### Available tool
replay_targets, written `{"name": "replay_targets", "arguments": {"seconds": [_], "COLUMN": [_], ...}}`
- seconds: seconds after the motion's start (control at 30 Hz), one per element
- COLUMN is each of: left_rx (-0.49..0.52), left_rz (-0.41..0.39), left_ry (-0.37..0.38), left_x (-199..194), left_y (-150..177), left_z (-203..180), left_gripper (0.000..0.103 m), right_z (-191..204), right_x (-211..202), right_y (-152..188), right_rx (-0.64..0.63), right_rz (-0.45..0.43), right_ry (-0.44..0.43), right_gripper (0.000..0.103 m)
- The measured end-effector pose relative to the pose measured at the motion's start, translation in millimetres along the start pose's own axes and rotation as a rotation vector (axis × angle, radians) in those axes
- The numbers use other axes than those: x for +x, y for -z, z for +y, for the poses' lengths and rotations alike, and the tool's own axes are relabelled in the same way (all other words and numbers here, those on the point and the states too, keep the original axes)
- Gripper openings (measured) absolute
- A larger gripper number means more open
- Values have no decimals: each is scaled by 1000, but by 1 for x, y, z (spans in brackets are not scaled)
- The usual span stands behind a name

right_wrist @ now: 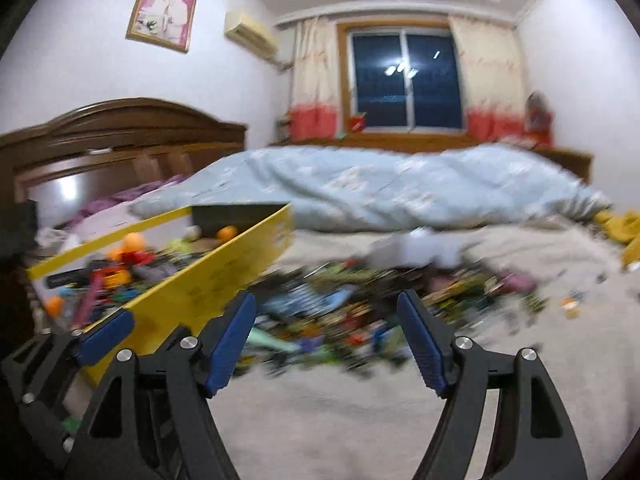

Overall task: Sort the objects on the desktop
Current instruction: 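Move both open grippers over to the Lego pile on the bed, then close the right gripper on a small tan piece while the left grasps a small grey piece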

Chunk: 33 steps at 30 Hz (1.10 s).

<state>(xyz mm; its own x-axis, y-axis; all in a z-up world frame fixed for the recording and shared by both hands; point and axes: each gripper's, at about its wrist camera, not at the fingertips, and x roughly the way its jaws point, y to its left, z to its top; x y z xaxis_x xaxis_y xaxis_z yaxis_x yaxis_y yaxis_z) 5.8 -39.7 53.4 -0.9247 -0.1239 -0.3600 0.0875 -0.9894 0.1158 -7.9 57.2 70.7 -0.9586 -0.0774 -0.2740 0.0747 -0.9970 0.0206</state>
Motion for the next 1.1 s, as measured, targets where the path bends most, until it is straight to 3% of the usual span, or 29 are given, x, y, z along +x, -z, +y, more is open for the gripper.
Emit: {"name": "replay_targets", "arguments": {"seconds": [0.1,0.33,0.4,0.47,0.57,0.63,0.7,0.9,1.0,1.1], "left_rx": [4,44,50,52,64,48,45,27,46,98], "left_rz": [-39,-9,1,8,70,125,147,242,286,321], "left_ry": [-4,50,70,99,216,323,382,598,616,585], "left_x": [-2,7,10,11,18,22,25,49,63,75], "left_y": [0,5,6,6,7,7,6,-3,-2,3], "left_z": [-9,-28,-30,-30,-31,-29,-31,-45,-60,-79], "left_gripper": [45,45,45,45,45,45,45,45,45,45], "right_z": [-14,-58,-75,-92,-109,-115,-122,-144,-141,-137], "right_x": [-4,-6,-3,-1,1,2,5,27,47,60], "right_y": [0,16,23,32,49,61,71,63,52,49], "right_rx": [-27,3,33,53,32,2,-5,126,72,-14], "right_rz": [-24,33,94,156,230,262,312,428,499,506], "right_ry": [39,50,25,12,12,7,-21,-130,-121,-78], "right_gripper": [74,74,67,47,31,28,26,24,24,24]}}
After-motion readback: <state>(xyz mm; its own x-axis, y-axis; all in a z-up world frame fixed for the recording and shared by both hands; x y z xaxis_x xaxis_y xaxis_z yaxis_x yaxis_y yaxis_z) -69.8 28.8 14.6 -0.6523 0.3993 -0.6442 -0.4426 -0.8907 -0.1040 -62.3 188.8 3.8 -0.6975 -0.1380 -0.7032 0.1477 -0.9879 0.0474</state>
